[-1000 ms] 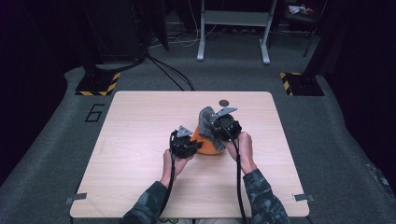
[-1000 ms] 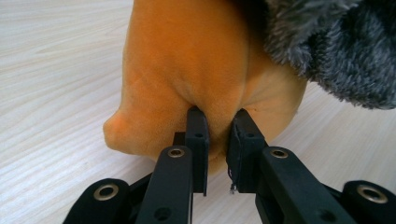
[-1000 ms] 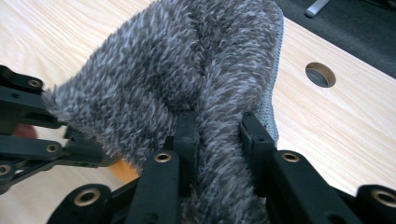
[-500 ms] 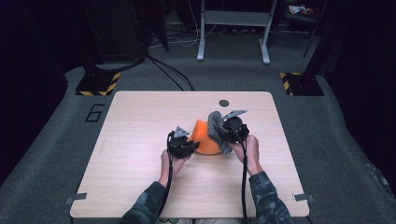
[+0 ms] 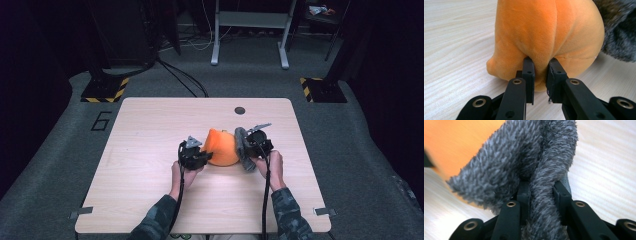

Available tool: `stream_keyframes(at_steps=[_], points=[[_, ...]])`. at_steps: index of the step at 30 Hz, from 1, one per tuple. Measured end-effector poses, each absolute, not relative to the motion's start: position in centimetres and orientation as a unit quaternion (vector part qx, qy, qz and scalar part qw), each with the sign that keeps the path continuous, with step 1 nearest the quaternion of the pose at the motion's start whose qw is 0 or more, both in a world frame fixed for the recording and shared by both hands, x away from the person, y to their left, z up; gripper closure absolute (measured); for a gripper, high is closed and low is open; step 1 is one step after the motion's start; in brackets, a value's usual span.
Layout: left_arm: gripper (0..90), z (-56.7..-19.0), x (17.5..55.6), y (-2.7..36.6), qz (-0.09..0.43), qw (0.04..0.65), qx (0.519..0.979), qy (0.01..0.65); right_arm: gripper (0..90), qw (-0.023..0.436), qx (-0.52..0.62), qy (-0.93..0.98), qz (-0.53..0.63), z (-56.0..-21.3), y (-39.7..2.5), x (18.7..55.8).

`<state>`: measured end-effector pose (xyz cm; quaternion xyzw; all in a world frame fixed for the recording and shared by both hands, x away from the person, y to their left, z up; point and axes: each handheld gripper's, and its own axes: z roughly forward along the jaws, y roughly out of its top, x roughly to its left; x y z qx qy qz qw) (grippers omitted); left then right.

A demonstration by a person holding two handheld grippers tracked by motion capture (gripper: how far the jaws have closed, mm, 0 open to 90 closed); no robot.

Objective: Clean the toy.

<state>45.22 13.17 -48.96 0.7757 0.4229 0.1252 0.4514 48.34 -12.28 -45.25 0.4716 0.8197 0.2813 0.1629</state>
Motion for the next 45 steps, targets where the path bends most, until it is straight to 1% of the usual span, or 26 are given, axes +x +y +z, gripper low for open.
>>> stream_keyframes(at_steps=[7, 10, 13, 15, 16, 17, 19, 20, 21, 22, 24, 25, 26, 27, 28, 29, 30, 33, 39, 44, 45], points=[[78.2, -49.0, 45.2, 13.2, 0.126, 0.452, 0.775, 0.423, 71.5, 0.131, 0.496, 0.823, 0.243, -48.8, -12.8, 49.1], [78.1, -48.9, 45.1, 13.2, 0.127, 0.452, 0.775, 0.424, 71.7, 0.127, 0.497, 0.823, 0.244, -49.3, -12.9, 49.3], [78.0, -48.9, 45.1, 13.2, 0.129, 0.449, 0.777, 0.422, 72.0, 0.135, 0.499, 0.821, 0.241, -48.7, -13.1, 49.2], [77.9, -48.9, 45.0, 13.2, 0.135, 0.448, 0.777, 0.421, 72.3, 0.149, 0.501, 0.814, 0.253, -47.2, -13.8, 49.0], [77.8, -48.9, 45.0, 13.2, 0.135, 0.448, 0.777, 0.421, 72.3, 0.149, 0.501, 0.814, 0.253, -47.2, -13.8, 49.0], [77.8, -48.8, 45.0, 13.1, 0.134, 0.445, 0.779, 0.42, 72.3, 0.162, 0.499, 0.812, 0.256, -46.6, -13.9, 48.9], [77.8, -48.8, 45.0, 13.0, 0.138, 0.444, 0.781, 0.418, 72.3, 0.17, 0.494, 0.809, 0.27, -45.3, -14.1, 48.7], [77.8, -48.8, 44.9, 13.0, 0.139, 0.445, 0.78, 0.417, 72.2, 0.182, 0.489, 0.808, 0.275, -44.4, -13.9, 48.5], [77.8, -48.7, 44.9, 12.9, 0.144, 0.441, 0.784, 0.413, 72.2, 0.188, 0.479, 0.809, 0.286, -43.2, -13.6, 48.3], [77.8, -48.7, 44.9, 12.9, 0.144, 0.441, 0.784, 0.413, 72.2, 0.188, 0.479, 0.809, 0.286, -43.2, -13.6, 48.3], [77.8, -48.7, 44.9, 12.8, 0.147, 0.438, 0.786, 0.412, 72.1, 0.197, 0.466, 0.81, 0.297, -41.8, -12.8, 48.0], [77.7, -48.6, 44.8, 12.7, 0.15, 0.438, 0.786, 0.41, 72.0, 0.203, 0.445, 0.815, 0.31, -40.7, -11.7, 47.7], [77.8, -48.6, 44.8, 12.7, 0.15, 0.438, 0.786, 0.41, 72.0, 0.203, 0.445, 0.815, 0.31, -40.7, -11.7, 47.7], [77.8, -48.6, 44.8, 12.6, 0.15, 0.437, 0.787, 0.41, 71.7, 0.206, 0.428, 0.823, 0.312, -39.8, -10.3, 47.4], [77.8, -48.6, 44.8, 12.6, 0.15, 0.437, 0.787, 0.41, 71.7, 0.206, 0.428, 0.823, 0.312, -39.8, -10.3, 47.4], [77.8, -48.6, 44.8, 12.6, 0.15, 0.436, 0.788, 0.409, 71.6, 0.208, 0.408, 0.831, 0.316, -39.3, -9.0, 47.3], [77.7, -48.6, 44.8, 12.6, 0.15, 0.436, 0.788, 0.409, 71.6, 0.208, 0.408, 0.831, 0.316, -39.3, -9.0, 47.3], [77.7, -48.5, 44.7, 12.6, 0.155, 0.433, 0.792, 0.402, 71.6, 0.212, 0.378, 0.842, 0.32, -38.9, -6.9, 47.3], [77.7, -48.5, 44.5, 12.1, 0.168, 0.432, 0.792, 0.396, 71.7, 0.211, 0.358, 0.858, 0.303, -39.5, -4.5, 47.4], [77.7, -48.8, 44.6, 12.4, 0.159, 0.44, 0.788, 0.401, 71.7, 0.212, 0.357, 0.857, 0.305, -39.8, -4.6, 47.6], [77.7, -48.7, 44.6, 12.5, 0.156, 0.439, 0.79, 0.398, 71.8, 0.203, 0.369, 0.856, 0.301, -39.8, -4.9, 47.5]])
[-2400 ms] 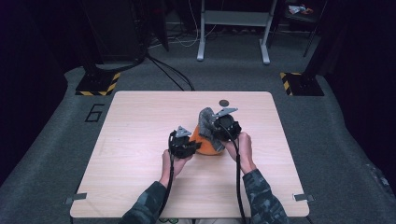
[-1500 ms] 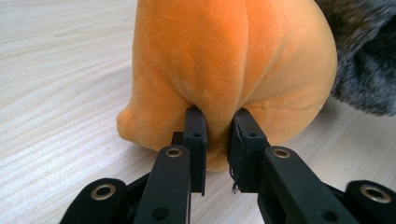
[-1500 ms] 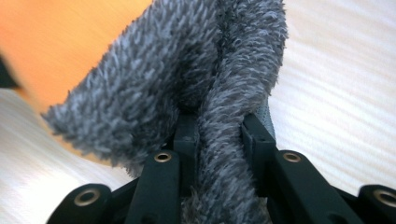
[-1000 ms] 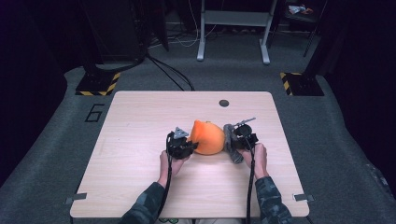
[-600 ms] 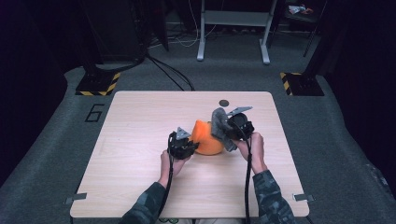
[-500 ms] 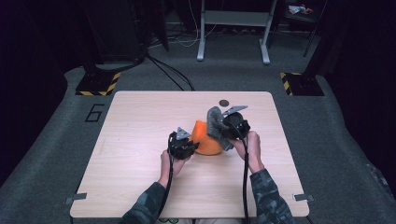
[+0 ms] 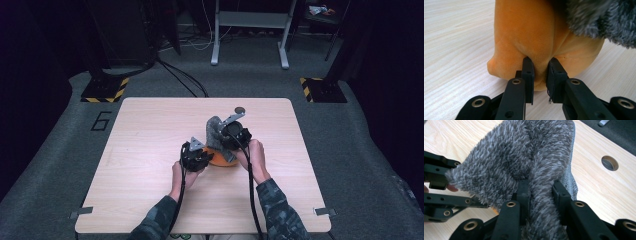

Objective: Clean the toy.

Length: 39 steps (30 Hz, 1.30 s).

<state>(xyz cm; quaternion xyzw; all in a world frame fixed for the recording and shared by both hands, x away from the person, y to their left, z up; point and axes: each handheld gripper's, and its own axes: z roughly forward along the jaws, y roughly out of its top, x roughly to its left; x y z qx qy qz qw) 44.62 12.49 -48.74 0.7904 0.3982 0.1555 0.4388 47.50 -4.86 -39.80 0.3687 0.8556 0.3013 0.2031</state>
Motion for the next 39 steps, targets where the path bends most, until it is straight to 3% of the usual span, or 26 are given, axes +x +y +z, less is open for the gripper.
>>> stream_keyframes(at_steps=[24, 39], points=[[77.7, -48.8, 44.7, 12.5, 0.156, 0.44, 0.791, 0.396, 71.8, 0.182, 0.442, 0.827, 0.296, -42.8, -10.9, 47.7], [77.7, -48.8, 44.7, 12.3, 0.158, 0.441, 0.789, 0.397, 71.9, 0.165, 0.475, 0.823, 0.266, -45.1, -12.2, 48.4]])
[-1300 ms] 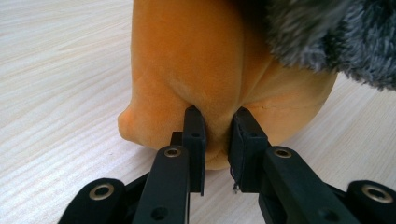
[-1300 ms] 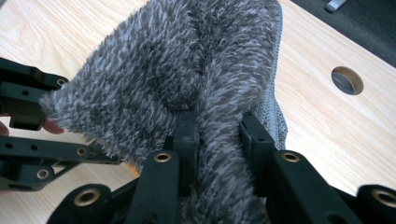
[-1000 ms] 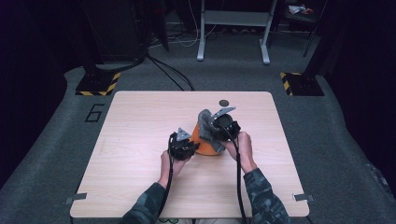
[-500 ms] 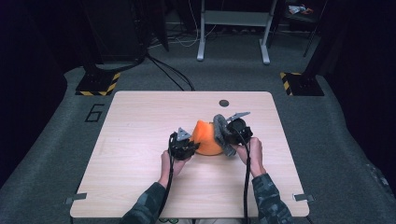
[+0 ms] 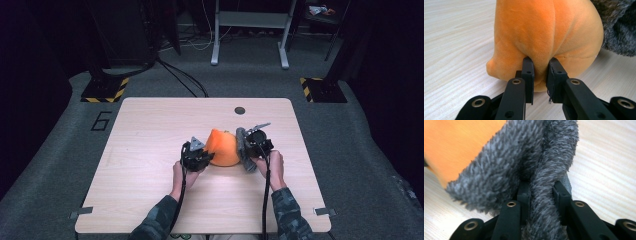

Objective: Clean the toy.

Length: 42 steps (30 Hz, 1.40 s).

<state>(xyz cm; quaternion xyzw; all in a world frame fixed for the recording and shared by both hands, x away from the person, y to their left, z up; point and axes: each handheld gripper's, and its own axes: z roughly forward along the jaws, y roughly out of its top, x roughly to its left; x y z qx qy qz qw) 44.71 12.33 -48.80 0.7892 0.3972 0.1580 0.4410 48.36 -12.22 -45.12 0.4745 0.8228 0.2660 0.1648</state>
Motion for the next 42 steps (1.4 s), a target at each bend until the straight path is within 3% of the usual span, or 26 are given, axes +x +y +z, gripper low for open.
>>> stream_keyframes(at_steps=[14, 20, 25, 30, 34, 40, 42], points=[[77.7, -48.9, 44.7, 12.4, 0.157, 0.444, 0.787, 0.399, 71.8, 0.128, 0.502, 0.823, 0.231, -49.1, -12.7, 49.4], [77.3, -48.9, 44.7, 12.6, 0.157, 0.445, 0.786, 0.4, 72.0, 0.161, 0.498, 0.816, 0.245, -46.4, -13.9, 48.9], [77.1, -49.0, 44.7, 12.6, 0.158, 0.448, 0.783, 0.4, 72.0, 0.201, 0.468, 0.805, 0.304, -41.4, -13.2, 47.2], [76.4, -49.0, 44.8, 12.6, 0.16, 0.449, 0.782, 0.401, 72.0, 0.183, 0.432, 0.834, 0.29, -41.1, -10.6, 46.8], [72.4, -49.0, 44.8, 12.8, 0.161, 0.454, 0.781, 0.396, 72.4, 0.2, 0.436, 0.841, 0.249, -42.8, -8.6, 47.0], [46.6, -49.0, 44.9, 13.0, 0.171, 0.447, 0.788, 0.387, 72.5, 0.189, 0.438, 0.837, 0.269, -43.0, -9.7, 47.9], [42.5, -49.3, 45.1, 12.9, 0.172, 0.443, 0.791, 0.386, 72.6, 0.185, 0.44, 0.836, 0.271, -43.1, -10.0, 48.2]])
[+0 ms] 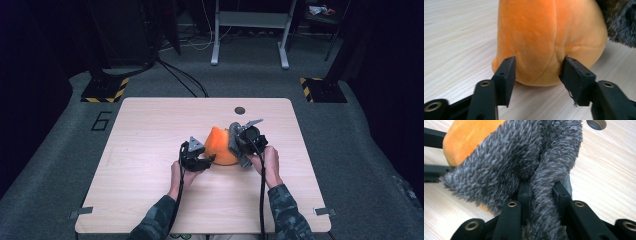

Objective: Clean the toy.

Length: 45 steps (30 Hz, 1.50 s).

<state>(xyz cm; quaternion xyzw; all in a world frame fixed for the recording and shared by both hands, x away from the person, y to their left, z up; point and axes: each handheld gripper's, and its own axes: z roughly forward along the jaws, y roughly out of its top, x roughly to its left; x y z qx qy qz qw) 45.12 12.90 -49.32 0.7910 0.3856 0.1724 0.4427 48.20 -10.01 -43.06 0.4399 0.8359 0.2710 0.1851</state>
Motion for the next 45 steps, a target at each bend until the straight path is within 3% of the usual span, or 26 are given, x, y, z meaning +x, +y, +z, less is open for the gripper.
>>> stream_keyframes(at_steps=[4, 11, 15, 25, 32, 45], points=[[41.6, -49.5, 45.4, 12.7, 0.189, 0.436, 0.798, 0.37, 72.7, 0.187, 0.441, 0.835, 0.272, -43.2, -10.1, 48.4], [73.1, -49.7, 45.5, 12.1, 0.199, 0.442, 0.797, 0.361, 72.9, 0.195, 0.444, 0.828, 0.282, -43.3, -10.3, 48.8], [77.4, -49.1, 45.2, 12.2, 0.183, 0.456, 0.784, 0.379, 72.9, 0.214, 0.447, 0.82, 0.285, -42.6, -10.6, 48.3], [77.6, -47.0, 44.8, 11.7, 0.139, 0.475, 0.769, 0.404, 72.7, 0.235, 0.396, 0.829, 0.317, -39.4, -8.3, 46.7], [77.4, -47.9, 44.7, 11.8, 0.138, 0.464, 0.773, 0.409, 72.6, 0.234, 0.375, 0.848, 0.291, -40.8, -6.4, 47.3], [77.3, -48.8, 45.3, 12.7, 0.134, 0.467, 0.765, 0.422, 72.8, 0.205, 0.419, 0.837, 0.287, -42.5, -9.0, 48.1]])
